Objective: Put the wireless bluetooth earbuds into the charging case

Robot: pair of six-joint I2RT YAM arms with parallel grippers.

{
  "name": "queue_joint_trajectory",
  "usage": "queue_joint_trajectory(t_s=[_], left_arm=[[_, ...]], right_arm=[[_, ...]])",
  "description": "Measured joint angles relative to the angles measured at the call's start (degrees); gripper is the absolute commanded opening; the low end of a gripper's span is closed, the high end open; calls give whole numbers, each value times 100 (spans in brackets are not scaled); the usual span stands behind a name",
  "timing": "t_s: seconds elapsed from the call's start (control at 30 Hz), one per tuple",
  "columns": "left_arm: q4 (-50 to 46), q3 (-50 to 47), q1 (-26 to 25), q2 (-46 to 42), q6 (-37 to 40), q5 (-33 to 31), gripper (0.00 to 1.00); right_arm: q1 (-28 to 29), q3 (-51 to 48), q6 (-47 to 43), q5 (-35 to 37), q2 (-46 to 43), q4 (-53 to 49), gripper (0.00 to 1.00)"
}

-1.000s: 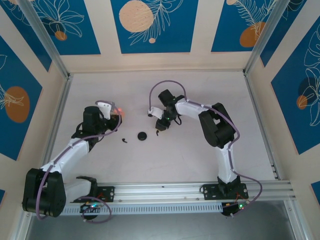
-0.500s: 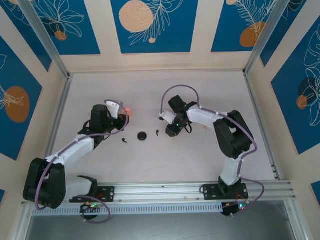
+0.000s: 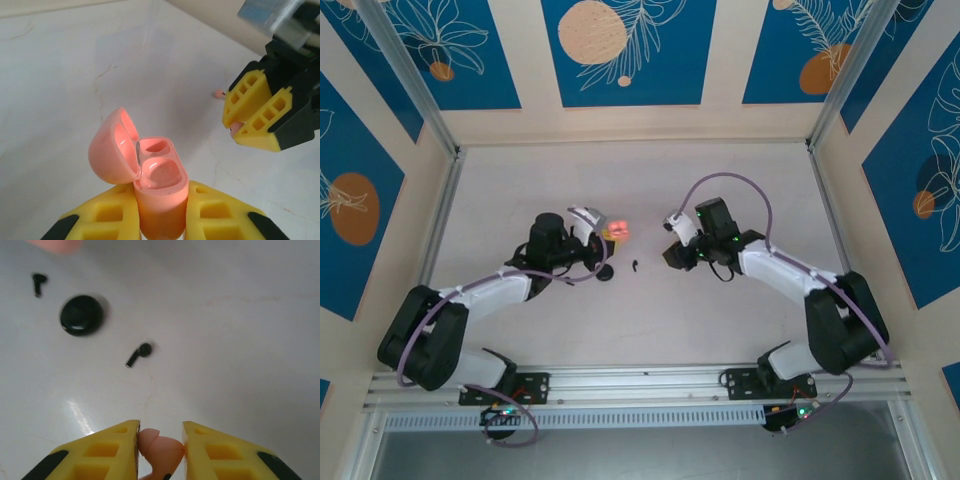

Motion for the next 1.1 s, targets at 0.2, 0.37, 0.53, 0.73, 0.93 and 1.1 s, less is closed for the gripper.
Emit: queue_joint_trajectory(t_s=[0.2, 0.37, 0.53, 0.73, 0.93, 1.1], left_arm=[[1001, -140, -251, 295, 101, 439, 10], [1759, -238, -424, 538, 107, 708, 10], [2273, -267, -544, 673, 151, 905, 11], [2736, -278, -605, 857, 142, 973, 10], [3176, -297, -629, 981, -9, 986, 10], [3578, -297, -640, 1099, -227, 1010, 10]], right_arm=[[-46, -415, -81, -389, -728, 988, 27], [-46, -581, -273, -732, -1016, 1569, 27], [-46, -664, -437, -1062, -1178, 2035, 27], [-28, -739, -516, -1366, -1270, 2629, 27], [125, -787, -507, -1502, -1237, 3176, 27], [168, -787, -466, -1576, -1043, 3530, 27]])
